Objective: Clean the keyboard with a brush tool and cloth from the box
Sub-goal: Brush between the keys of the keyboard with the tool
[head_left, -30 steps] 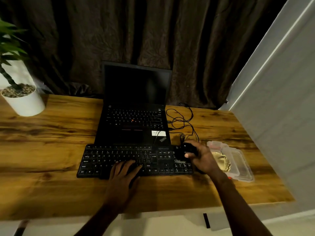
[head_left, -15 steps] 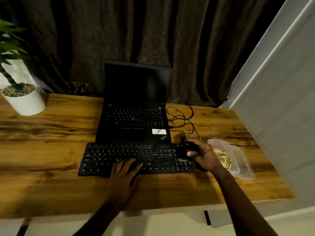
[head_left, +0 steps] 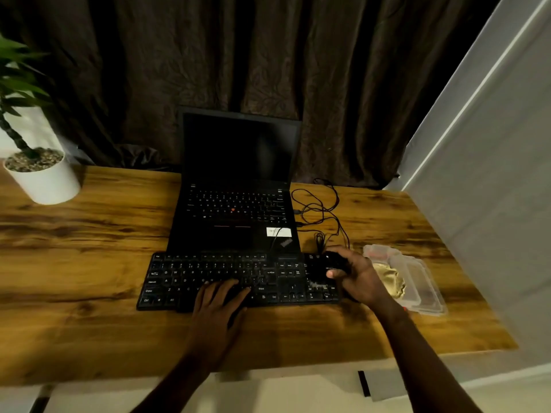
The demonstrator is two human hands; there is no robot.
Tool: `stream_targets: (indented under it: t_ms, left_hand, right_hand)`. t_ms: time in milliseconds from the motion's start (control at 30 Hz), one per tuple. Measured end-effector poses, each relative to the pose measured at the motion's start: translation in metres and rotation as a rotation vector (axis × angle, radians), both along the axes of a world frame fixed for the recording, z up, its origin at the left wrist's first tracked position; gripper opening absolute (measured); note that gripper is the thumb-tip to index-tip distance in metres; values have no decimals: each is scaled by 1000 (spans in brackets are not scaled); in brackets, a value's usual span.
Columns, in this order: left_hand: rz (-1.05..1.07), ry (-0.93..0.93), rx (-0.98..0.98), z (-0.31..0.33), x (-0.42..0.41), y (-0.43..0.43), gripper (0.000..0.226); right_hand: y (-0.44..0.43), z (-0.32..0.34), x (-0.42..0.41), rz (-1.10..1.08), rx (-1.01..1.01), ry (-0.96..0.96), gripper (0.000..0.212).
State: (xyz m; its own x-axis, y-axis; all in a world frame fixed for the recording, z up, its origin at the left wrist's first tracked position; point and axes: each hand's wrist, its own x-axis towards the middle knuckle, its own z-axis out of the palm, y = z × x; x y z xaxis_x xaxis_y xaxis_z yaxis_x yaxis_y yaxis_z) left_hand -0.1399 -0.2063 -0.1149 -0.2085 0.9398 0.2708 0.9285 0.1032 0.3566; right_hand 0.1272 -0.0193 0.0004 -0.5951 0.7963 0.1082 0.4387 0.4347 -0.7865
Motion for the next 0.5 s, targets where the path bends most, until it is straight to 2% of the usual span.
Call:
stream_targets:
  t_ms: [233, 367, 500]
  left_hand:
    - [-4, -10, -33, 0, 0, 0, 56]
    - [-6, -23, -29, 0, 0, 1, 55]
    - [0, -16, -5, -3, -1, 2, 56]
  right_hand:
    - [12, 1, 28, -72, 104, -110, 73]
    - [1, -5, 7, -9, 44, -36, 48]
    - [-8, -11, -12, 32, -15, -5, 45]
